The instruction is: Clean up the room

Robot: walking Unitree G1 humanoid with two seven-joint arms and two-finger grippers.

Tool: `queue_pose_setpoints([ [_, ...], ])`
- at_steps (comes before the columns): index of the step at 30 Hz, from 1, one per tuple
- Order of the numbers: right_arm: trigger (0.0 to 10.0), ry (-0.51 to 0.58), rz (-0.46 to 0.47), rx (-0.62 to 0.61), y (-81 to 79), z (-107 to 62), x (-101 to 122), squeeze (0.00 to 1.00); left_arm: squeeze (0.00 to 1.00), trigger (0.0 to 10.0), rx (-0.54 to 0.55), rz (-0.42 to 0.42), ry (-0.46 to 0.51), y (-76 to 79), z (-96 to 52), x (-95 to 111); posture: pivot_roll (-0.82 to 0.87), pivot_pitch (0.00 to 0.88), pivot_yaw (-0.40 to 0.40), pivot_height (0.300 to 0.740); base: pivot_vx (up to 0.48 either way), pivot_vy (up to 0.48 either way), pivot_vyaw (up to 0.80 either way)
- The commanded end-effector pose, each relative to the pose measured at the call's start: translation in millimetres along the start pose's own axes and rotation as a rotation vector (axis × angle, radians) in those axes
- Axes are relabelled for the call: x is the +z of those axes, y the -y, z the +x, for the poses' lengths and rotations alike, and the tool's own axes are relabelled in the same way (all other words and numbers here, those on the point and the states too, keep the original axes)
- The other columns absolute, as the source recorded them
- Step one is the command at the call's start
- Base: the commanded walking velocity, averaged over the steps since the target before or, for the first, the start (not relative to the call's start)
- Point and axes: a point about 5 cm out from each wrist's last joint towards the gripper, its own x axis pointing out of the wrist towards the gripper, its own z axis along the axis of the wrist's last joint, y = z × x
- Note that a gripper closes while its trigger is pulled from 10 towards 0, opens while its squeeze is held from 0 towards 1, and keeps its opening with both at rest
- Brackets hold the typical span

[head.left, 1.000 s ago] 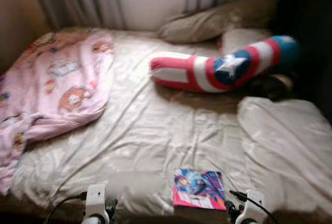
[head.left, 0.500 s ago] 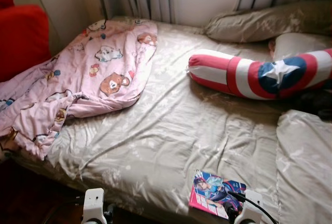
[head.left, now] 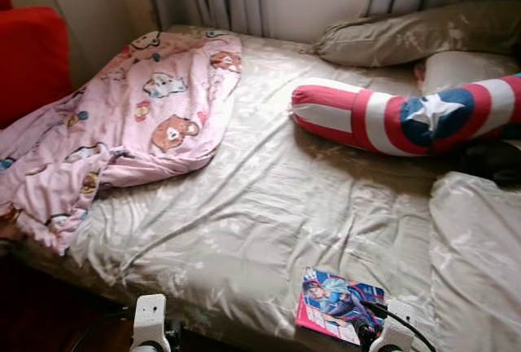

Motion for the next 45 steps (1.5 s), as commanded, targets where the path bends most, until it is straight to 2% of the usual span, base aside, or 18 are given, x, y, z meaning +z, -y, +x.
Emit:
queue_pose_setpoints([
  [1, 10.0, -0.028, 0.01, -0.01, 0.1, -1.3, -7.3, 0.0, 0.0, 10.0, 0.007, 0.015, -0.04, -3.5, -2.5, -9.3, 0.04, 0.119, -0.034, 0.74, 0.0, 0.3, 0.0],
  [45, 10.0, -0.065, -0.018, -0.005, -0.4, -2.9, -15.5, 0.0, 0.0, 10.0, 0.018, 0.01, -0.046, -5.8, -3.2, -10.8, 0.04, 0.126, -0.032, 0.74, 0.0, 0.463, 0.0],
])
